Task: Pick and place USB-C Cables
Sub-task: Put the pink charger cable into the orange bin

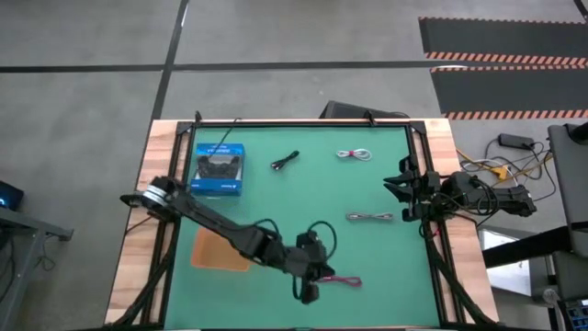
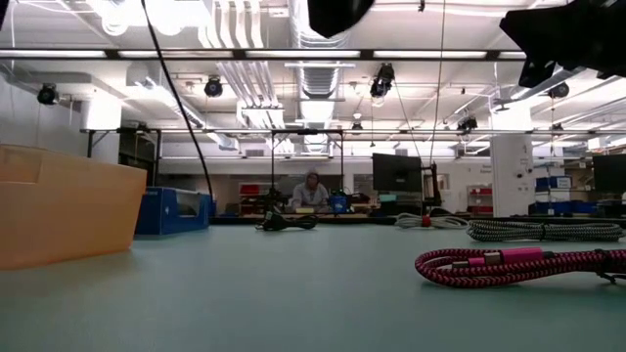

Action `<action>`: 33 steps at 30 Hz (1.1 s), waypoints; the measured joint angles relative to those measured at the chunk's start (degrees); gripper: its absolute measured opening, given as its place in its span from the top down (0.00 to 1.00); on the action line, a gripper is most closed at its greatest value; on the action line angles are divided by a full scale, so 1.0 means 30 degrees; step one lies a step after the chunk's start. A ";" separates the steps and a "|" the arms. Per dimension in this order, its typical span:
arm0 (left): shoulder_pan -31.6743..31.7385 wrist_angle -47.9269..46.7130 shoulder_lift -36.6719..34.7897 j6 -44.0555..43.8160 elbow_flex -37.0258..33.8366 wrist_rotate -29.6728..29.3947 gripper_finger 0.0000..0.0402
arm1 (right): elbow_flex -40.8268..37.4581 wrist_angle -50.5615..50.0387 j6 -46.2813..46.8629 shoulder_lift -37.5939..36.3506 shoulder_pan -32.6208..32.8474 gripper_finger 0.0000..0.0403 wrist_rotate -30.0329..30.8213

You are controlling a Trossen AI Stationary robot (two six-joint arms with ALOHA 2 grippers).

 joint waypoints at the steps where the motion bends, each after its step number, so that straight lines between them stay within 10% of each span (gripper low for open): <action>1: -0.0069 0.0034 0.0379 0.0054 0.0364 0.0000 1.00 | 0.0000 0.0013 0.0147 -0.0007 0.0004 0.87 -0.0007; 33: -0.0487 -0.1942 0.4106 0.0922 0.2164 -0.0913 0.93 | 0.0539 0.1073 -0.1387 0.0036 0.0000 0.87 0.0066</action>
